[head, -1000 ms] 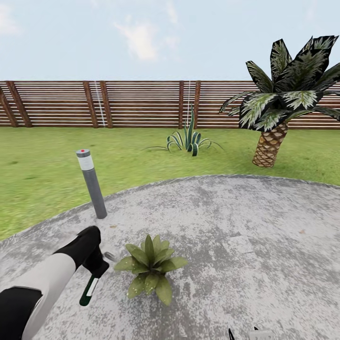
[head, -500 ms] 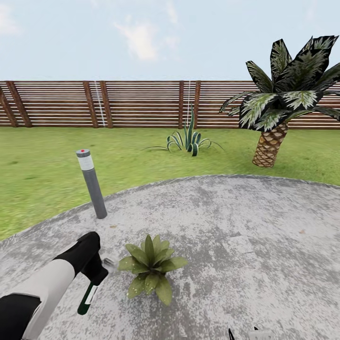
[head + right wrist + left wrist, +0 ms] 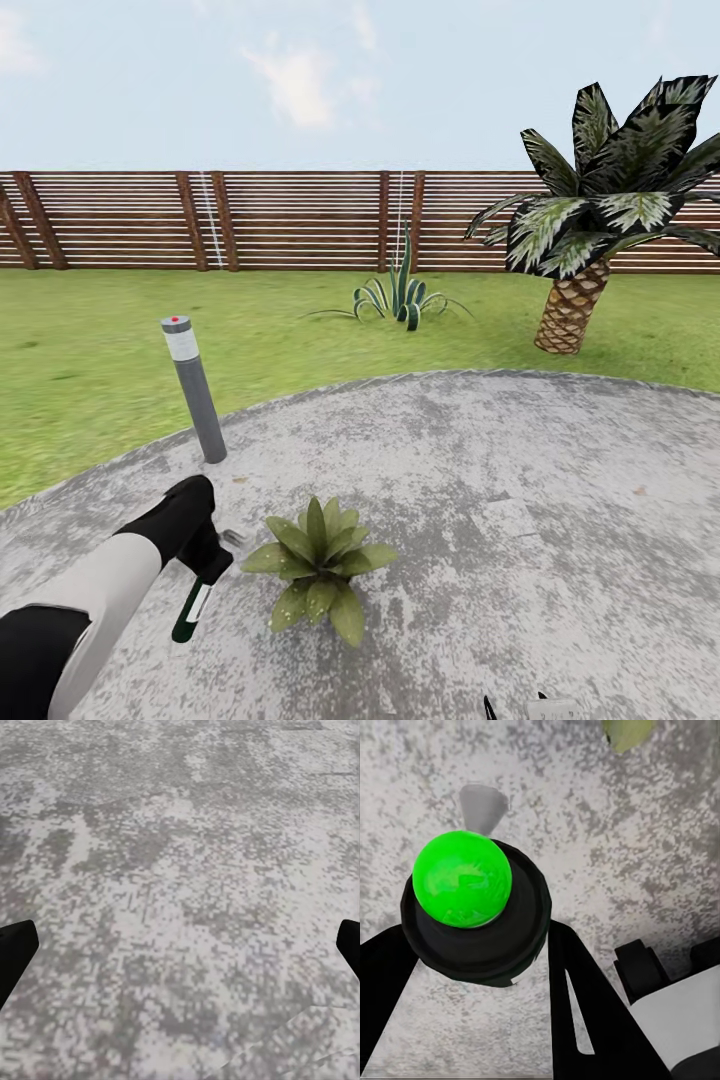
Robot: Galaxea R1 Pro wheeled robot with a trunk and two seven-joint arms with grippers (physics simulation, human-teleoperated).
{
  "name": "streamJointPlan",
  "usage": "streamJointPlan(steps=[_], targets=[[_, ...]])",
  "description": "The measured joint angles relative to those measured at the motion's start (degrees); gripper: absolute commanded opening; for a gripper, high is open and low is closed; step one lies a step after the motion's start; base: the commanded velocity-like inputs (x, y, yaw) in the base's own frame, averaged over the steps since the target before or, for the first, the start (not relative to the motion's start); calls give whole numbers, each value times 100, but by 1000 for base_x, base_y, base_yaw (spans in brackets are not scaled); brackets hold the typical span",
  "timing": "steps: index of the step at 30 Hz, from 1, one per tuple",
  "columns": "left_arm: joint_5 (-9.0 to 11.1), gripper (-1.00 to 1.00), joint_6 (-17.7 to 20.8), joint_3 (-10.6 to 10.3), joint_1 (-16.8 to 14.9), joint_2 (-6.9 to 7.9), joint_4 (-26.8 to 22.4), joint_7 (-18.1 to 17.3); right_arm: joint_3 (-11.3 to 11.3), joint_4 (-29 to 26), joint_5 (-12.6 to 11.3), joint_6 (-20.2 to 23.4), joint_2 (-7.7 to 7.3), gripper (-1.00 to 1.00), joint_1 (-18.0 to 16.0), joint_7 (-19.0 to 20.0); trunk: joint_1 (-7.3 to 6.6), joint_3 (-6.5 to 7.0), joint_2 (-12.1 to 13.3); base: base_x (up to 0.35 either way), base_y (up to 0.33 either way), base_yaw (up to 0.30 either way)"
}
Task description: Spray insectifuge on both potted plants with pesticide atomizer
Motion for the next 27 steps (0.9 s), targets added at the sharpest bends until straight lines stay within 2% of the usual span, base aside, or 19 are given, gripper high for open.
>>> streamJointPlan(steps=[8,13,16,21,27], targets=[[11,-100,-47,-18,108,26,91,16,0,0,0,0,0,100,0,-3,0,0,0,0,0,0],[-5,-100,-50,-15,309,11,60,23,1,0,-1,0,8,100,0,15,0,0,0,0,0,0],[-2,-100,-29,5,295,3,16,13,-4,-11,-7,0,51,100,3,-3,0,0,0,0,0,0],[6,-100,7,17,214,-64,-2,9,-36,-65,-32,-4,-8,100,1,-3,-1,0,0,74,0,0],[-3,-100,10,19,122,-79,-14,9,4,-55,0,-5,-62,100,0,33,-3,0,0,264,35,0]])
